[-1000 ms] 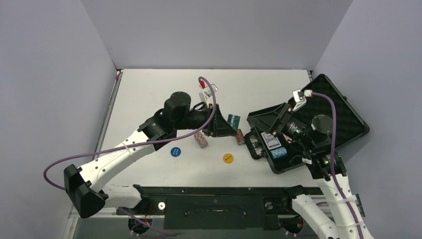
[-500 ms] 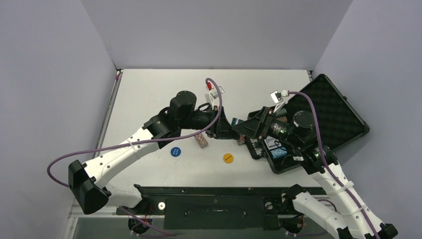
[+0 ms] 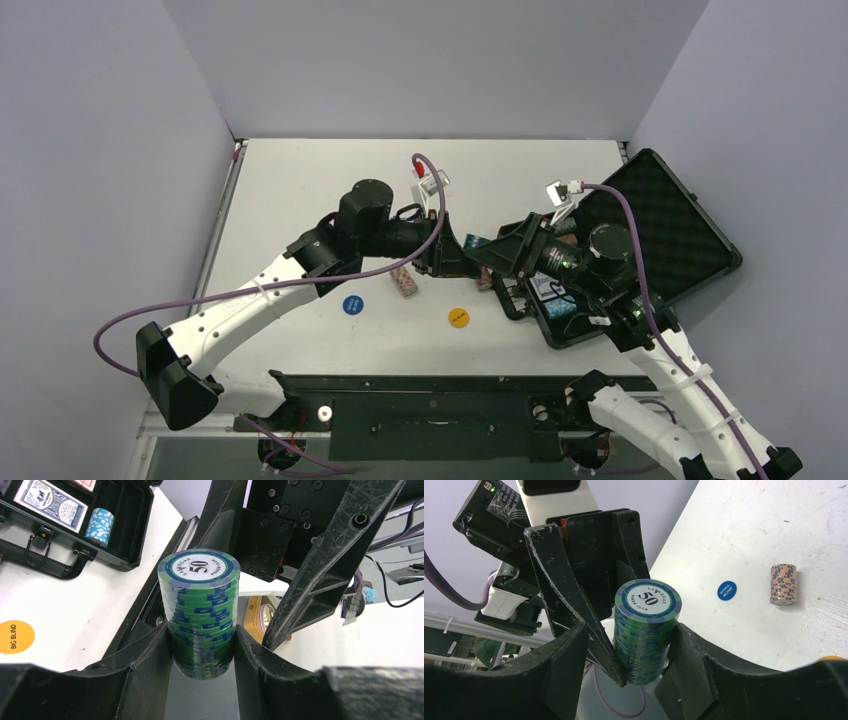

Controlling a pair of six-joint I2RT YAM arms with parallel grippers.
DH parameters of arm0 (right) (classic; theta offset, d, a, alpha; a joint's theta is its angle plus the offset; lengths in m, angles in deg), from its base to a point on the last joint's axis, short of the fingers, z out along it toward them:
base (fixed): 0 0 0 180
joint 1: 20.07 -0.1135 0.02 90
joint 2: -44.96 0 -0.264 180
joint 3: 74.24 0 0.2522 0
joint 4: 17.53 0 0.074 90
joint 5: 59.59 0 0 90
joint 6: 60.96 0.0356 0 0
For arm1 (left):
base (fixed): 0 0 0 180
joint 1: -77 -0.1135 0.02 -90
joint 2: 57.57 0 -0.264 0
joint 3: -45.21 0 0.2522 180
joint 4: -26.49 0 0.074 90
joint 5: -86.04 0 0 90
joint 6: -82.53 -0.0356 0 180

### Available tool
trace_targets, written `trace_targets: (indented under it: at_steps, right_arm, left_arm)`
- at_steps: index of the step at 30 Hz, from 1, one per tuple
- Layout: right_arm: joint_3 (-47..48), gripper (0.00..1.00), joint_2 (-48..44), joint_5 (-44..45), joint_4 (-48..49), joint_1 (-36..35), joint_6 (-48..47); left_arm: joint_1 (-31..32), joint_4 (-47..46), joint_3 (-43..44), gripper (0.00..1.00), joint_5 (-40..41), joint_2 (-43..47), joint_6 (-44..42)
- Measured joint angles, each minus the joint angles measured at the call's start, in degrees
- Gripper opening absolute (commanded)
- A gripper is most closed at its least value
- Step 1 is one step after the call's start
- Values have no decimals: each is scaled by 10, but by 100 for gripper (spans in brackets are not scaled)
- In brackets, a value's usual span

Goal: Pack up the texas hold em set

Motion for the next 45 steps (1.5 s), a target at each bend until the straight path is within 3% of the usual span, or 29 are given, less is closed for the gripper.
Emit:
trace_targets:
  at_steps: [18,37,40,45]
  right_arm:
    - [-4,56,-12,67,10,0,26]
    - [37,52,14,75,-72,-15,-18]
    - [41,47,18,79,-76,-19,-19]
    - [42,21,18,92,-98,-19,-26]
  left_arm:
    - [4,-2,5,0,0,0,-2]
    - [13,38,35,0,20,-22,-35]
    - [18,45,41,0,26,-28,-42]
    - [26,51,44,0,35,-35,-49]
